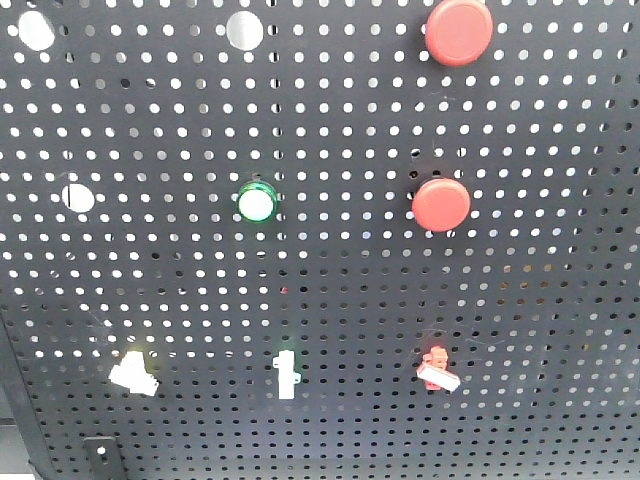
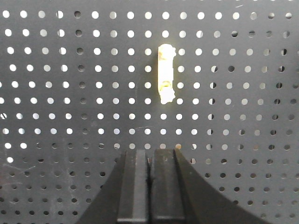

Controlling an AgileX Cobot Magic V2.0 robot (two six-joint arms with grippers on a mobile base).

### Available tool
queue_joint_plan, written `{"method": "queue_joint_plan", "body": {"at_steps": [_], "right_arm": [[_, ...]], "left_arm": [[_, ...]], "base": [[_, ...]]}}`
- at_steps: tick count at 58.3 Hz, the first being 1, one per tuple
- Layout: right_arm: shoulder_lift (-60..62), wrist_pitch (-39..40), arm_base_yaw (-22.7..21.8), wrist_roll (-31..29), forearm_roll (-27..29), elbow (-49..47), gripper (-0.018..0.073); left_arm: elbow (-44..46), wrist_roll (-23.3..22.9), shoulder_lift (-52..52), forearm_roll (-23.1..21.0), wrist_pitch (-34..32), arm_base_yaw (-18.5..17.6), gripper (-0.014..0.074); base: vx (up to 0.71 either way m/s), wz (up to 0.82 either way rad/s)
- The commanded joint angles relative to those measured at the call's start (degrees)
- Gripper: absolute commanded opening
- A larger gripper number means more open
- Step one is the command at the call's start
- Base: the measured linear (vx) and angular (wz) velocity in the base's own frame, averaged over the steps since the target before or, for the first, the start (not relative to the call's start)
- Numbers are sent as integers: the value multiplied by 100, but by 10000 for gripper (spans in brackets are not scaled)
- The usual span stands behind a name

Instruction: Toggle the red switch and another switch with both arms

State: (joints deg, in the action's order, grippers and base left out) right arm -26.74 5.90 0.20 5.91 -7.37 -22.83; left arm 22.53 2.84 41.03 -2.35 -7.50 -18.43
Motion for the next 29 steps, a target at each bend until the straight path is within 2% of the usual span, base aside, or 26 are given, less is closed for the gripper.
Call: {"method": "queue_joint_plan", "body": {"at_steps": [1,12,29], "right_arm": [[-65,514,-29,-34,-50,-193,-6],[-65,514,-29,-34,-50,-193,-6],[-65,514,-29,-34,-50,-193,-6]], "left_arm": [[310,-39,380,-42,-853,-345,2],[980,-20,1130,-31,-867,-759,2],[1547,21,1661,-25,-874,-759,2]], "base": [[0,0],[0,0],[0,0]]}}
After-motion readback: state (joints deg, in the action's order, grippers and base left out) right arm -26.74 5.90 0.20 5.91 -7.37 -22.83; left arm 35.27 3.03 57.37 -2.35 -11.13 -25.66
